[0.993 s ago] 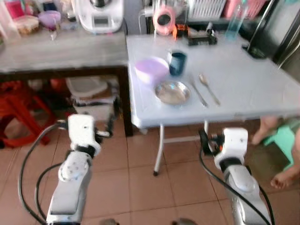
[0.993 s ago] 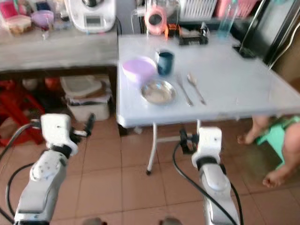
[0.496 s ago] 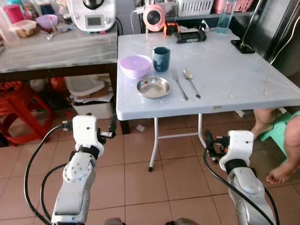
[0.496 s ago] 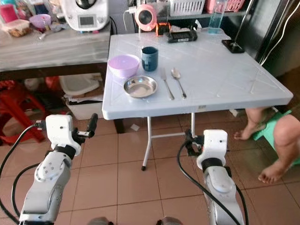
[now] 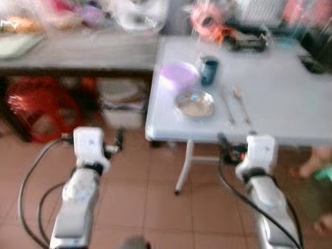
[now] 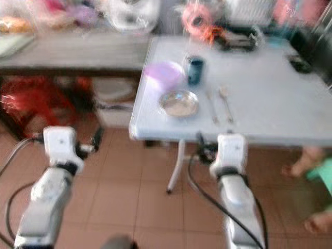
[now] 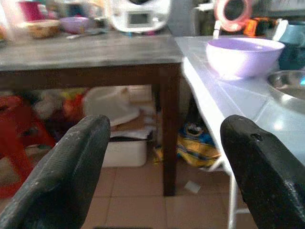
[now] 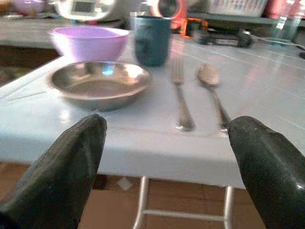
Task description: Setting the table
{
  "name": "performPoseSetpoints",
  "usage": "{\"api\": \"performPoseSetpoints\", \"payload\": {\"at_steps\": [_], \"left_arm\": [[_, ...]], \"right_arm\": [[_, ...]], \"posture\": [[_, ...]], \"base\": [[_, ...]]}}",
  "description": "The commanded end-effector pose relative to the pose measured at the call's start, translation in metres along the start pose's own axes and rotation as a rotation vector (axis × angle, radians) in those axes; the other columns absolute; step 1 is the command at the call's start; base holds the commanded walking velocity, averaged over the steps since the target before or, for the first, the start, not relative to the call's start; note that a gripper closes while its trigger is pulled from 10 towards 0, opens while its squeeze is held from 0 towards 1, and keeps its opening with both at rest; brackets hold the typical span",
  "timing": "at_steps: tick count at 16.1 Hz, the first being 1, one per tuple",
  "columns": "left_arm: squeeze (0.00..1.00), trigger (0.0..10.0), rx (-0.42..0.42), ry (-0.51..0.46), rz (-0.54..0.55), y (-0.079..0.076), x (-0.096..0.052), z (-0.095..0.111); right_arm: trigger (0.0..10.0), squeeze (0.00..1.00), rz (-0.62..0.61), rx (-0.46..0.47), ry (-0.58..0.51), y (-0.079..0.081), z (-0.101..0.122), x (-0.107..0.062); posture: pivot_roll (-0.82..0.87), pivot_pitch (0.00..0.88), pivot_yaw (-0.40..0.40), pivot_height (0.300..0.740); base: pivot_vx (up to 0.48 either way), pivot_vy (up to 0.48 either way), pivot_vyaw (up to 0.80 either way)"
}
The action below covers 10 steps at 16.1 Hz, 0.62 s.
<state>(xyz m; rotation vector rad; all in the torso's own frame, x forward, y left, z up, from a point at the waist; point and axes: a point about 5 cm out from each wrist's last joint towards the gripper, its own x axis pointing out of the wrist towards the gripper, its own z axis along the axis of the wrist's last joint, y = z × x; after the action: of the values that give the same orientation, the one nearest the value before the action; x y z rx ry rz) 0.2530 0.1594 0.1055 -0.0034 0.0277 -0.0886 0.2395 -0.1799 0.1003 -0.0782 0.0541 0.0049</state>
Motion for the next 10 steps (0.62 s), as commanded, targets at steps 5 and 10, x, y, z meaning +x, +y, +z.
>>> {"api": "performPoseSetpoints", "payload": {"at_steps": [5, 10], "left_arm": [[0.0, 10.0, -0.003, -0.025, -0.037, -0.0097, 0.0033, 0.0055], [0.0, 10.0, -0.005, -0.027, -0.03, -0.0093, 0.0039, 0.0053]], "right_arm": [[10.0, 0.0, -0.032, -0.019, -0.003, -0.0094, 0.0012, -0.0027], [10.0, 0.0, 0.0, -0.058, -0.038, -0.0052, 0.0067, -0.0022]], "posture": [[-0.03, 0.0, 0.029, 0.74], [-0.03, 0.0, 0.03, 0.74]], "base": [[0.465, 0.0, 0.0], [0.427, 0.0, 0.41]]}}
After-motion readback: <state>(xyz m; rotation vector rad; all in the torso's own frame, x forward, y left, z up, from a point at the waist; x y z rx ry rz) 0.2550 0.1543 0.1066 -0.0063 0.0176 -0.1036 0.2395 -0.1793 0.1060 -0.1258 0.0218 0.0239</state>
